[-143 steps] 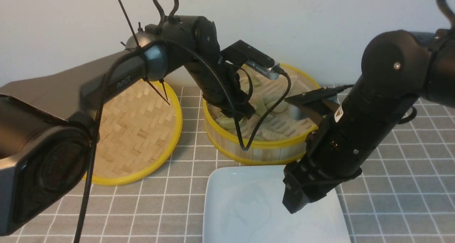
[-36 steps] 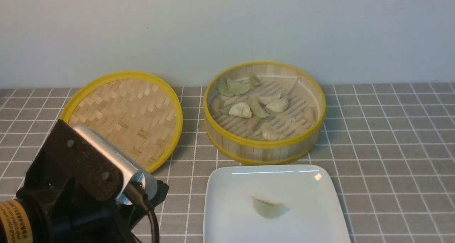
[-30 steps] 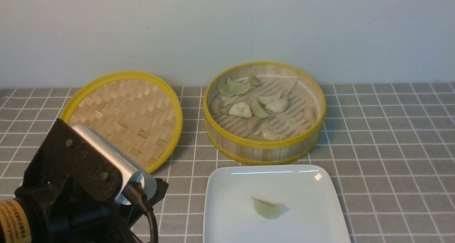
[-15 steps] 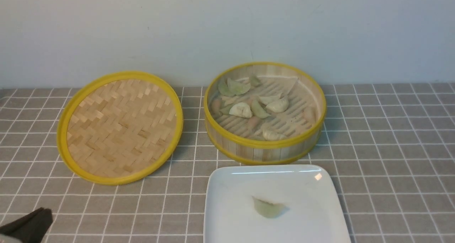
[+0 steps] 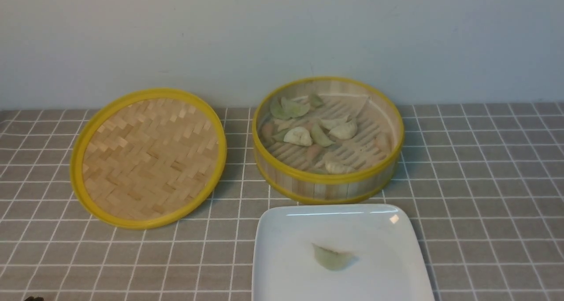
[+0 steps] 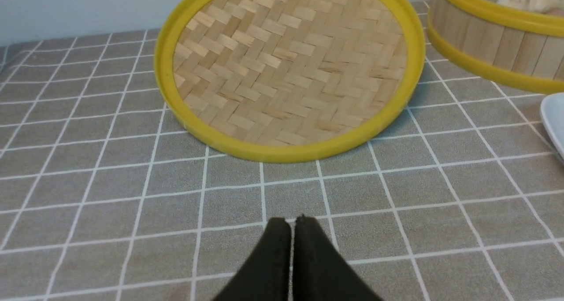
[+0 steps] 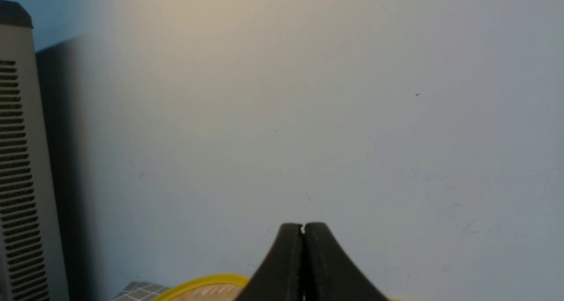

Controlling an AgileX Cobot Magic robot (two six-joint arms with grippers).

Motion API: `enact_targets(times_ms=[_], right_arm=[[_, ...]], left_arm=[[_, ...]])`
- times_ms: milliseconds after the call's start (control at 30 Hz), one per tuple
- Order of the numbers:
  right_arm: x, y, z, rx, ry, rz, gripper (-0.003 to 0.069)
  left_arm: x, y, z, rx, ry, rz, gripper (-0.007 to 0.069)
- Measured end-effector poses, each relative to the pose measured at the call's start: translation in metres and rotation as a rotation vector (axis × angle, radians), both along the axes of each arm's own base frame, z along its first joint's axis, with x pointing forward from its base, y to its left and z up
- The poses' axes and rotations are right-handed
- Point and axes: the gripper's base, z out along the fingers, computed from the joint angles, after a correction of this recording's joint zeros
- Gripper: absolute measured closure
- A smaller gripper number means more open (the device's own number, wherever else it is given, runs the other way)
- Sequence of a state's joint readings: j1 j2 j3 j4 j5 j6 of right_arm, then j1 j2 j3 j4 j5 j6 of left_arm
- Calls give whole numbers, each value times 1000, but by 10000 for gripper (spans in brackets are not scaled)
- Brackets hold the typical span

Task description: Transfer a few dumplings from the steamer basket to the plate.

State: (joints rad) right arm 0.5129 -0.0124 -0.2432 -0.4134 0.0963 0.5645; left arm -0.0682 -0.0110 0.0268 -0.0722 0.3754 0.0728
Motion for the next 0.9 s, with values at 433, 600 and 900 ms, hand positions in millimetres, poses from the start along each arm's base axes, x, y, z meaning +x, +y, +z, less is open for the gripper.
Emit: enact_targets(times_ms=[433,600,900], right_arm=[[0,0,0,0,0,0,673],[0,0,0,0,0,0,673],[0,0,0,14,11,6,673]], left_arm=[[0,0,0,-2,1,0,629],[0,0,0,-2,1,0,629],[0,0,0,-2,3,0,629]])
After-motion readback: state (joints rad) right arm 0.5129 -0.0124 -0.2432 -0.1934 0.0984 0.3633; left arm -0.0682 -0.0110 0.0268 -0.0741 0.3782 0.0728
